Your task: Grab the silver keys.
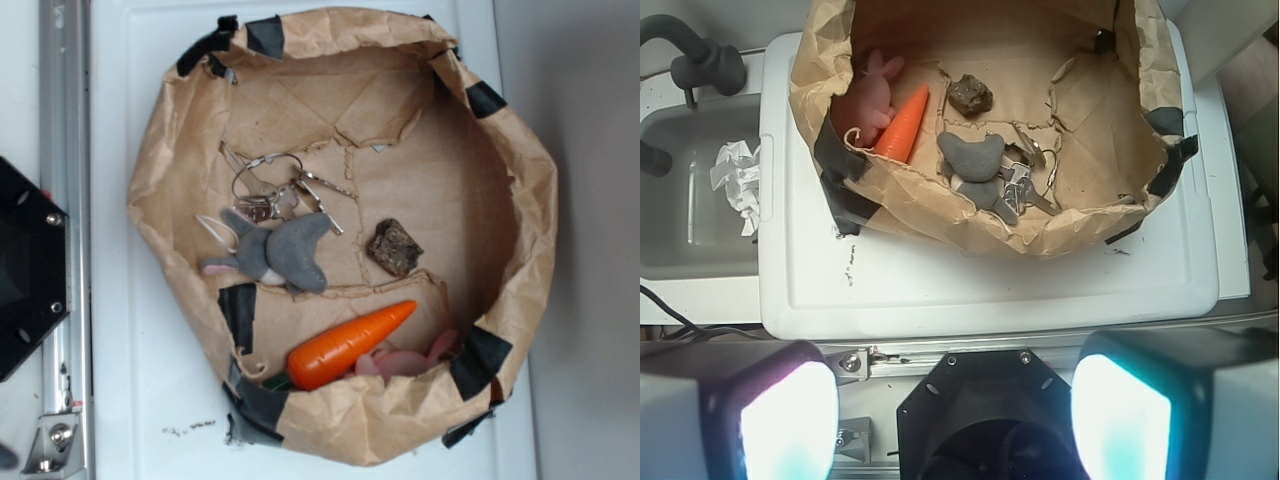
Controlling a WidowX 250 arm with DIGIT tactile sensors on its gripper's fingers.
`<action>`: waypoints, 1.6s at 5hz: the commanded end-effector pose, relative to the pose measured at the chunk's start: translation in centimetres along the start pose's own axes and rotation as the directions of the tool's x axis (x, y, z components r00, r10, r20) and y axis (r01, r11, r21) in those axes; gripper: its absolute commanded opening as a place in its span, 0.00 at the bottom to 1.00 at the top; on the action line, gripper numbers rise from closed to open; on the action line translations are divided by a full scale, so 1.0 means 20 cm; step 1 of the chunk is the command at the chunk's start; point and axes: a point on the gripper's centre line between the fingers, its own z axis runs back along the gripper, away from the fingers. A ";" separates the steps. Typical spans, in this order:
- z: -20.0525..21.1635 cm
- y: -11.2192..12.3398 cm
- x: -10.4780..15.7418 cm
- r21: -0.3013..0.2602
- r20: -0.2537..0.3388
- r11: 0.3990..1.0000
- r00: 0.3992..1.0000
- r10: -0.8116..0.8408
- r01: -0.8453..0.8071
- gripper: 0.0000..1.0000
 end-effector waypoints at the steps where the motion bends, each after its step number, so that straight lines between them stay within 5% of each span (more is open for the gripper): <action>1: 0.00 0.00 0.00 0.000 0.000 1.000 1.000 0.000 0.000 1.00; 4: -0.23 0.11 0.42 0.036 0.013 0.929 0.930 0.368 -0.368 1.00; 6: -0.48 0.24 0.54 0.023 0.141 0.906 0.899 0.416 -0.423 1.00; 8: -0.64 0.27 0.56 0.273 0.139 0.861 0.903 0.407 -0.430 1.00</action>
